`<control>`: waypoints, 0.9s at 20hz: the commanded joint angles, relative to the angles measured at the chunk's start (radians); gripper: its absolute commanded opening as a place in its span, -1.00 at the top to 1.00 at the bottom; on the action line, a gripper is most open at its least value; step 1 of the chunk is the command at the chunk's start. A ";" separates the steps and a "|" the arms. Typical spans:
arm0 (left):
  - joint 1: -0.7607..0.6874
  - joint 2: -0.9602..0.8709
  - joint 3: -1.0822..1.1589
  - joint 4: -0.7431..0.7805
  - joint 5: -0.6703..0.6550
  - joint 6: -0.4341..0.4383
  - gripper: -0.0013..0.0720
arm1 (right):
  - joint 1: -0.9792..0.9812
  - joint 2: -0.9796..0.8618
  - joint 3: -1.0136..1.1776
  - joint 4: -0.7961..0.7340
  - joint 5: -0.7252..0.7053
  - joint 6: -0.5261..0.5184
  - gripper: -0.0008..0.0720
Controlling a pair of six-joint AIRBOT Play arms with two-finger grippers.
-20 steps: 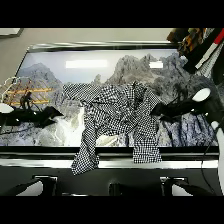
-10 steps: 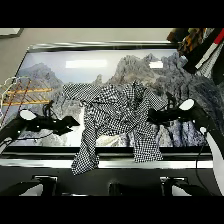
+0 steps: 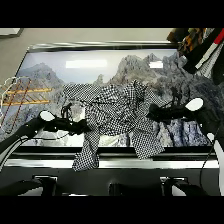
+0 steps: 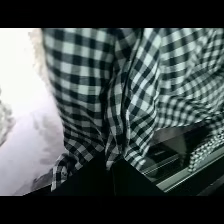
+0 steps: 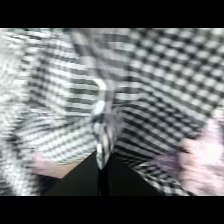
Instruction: Fold the clothes and pants, and hang the long-sleeved shirts on hangers.
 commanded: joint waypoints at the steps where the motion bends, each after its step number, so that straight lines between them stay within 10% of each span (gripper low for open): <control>1: 0.071 0.057 0.139 0.004 0.005 0.000 0.89 | 0.001 0.013 0.111 0.153 -0.047 -0.042 0.90; 10: 0.522 0.311 0.976 0.064 -0.028 -0.049 0.89 | 0.000 0.029 1.144 -0.270 -0.204 0.123 0.89; 18: 0.850 0.641 1.064 0.248 -0.053 -0.186 0.89 | 0.000 0.378 1.212 -0.846 -0.196 0.359 0.89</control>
